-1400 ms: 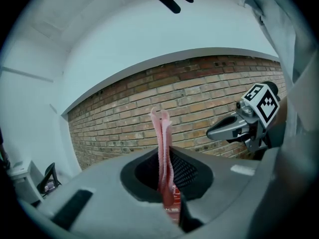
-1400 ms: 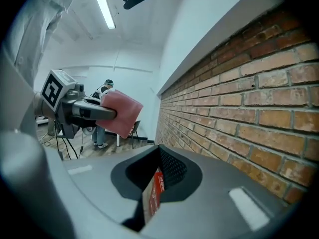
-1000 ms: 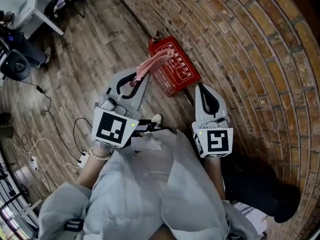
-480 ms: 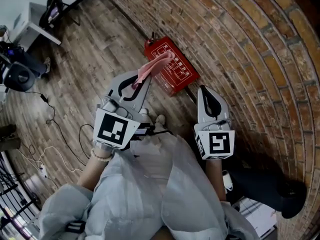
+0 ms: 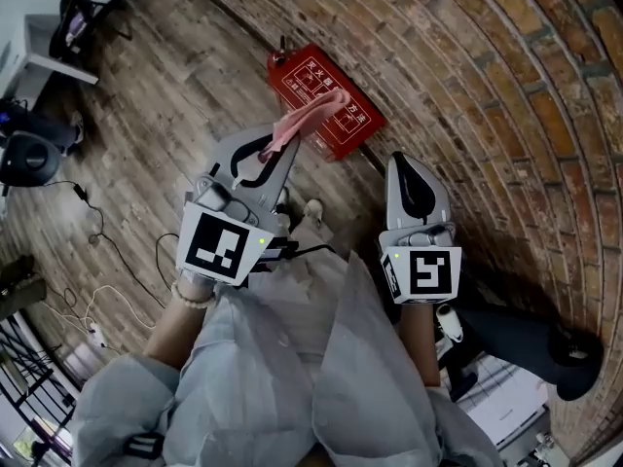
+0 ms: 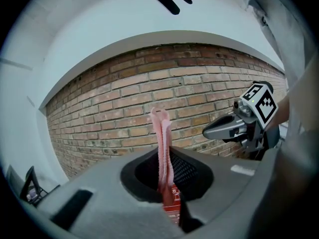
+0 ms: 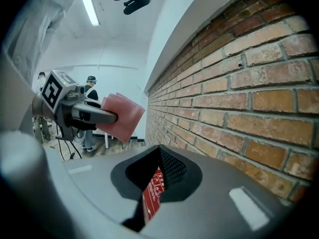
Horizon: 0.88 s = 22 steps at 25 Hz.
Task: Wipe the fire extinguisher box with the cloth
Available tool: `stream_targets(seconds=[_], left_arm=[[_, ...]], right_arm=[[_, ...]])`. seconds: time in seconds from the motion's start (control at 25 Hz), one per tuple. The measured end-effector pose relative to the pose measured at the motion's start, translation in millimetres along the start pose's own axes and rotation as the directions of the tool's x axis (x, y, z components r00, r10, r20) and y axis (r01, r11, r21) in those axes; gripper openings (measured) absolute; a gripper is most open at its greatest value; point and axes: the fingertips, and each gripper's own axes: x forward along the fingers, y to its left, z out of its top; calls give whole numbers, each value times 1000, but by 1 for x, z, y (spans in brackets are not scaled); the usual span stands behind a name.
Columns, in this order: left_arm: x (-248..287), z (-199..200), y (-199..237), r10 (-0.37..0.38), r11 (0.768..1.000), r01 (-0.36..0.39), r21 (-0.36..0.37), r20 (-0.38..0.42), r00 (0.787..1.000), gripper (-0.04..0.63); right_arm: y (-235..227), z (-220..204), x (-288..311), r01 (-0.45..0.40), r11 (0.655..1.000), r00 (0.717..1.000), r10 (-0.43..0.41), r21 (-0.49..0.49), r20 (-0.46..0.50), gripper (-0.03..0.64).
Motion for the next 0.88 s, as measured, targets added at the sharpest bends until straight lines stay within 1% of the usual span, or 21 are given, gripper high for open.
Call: stream_targets(seconds=[0.24, 0.48, 0.64, 0.88], left_arm=[[14, -19, 12, -41, 999, 41, -2, -33, 999, 11], [27, -37, 14, -98, 995, 97, -10, -54, 994, 11], [47, -59, 6, -155, 988, 156, 4, -85, 984, 11], [76, -78, -5, -250, 968, 250, -7, -80, 965, 11]], right_arm=[[6, -12, 16, 8, 1000, 1000, -7, 20, -30, 5], [11, -29, 30, 9, 999, 998, -6, 36, -61, 5], [5, -50, 40, 24, 999, 996, -20, 49, -87, 5], [-6, -80, 48, 73, 995, 989, -64, 68, -130, 5]])
